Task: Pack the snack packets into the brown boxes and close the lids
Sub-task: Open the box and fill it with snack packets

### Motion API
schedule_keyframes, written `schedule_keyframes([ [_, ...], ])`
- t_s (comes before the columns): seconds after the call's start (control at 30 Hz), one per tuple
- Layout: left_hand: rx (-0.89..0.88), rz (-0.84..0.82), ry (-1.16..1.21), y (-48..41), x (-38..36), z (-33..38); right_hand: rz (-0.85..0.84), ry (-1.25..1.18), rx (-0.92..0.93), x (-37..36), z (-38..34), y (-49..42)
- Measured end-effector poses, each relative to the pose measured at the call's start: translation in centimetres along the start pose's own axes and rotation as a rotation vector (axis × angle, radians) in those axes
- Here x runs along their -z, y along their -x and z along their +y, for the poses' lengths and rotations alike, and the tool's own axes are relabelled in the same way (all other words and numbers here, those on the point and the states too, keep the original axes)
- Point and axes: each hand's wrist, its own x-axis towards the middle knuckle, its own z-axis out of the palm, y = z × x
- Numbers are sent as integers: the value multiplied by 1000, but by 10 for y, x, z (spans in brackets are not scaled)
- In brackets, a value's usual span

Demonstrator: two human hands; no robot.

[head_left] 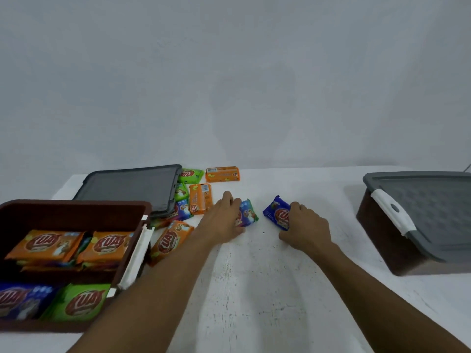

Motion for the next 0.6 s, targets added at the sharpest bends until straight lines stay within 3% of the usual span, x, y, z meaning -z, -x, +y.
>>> schedule_keyframes([
  [0.1, -19, -48, -30, 5, 31, -6, -78, 17, -63, 6, -3, 5],
  [0.23, -59, -26, 71, 26, 78, -24, -221, -172, -192, 10, -8, 15],
  [0.47, -136, 45, 96, 95, 138, -96, -42, -380, -77, 23, -89, 46],
  [0.6, -96, 20, 80, 148, 159, -172, 27, -538, 106, 46, -177, 71],
])
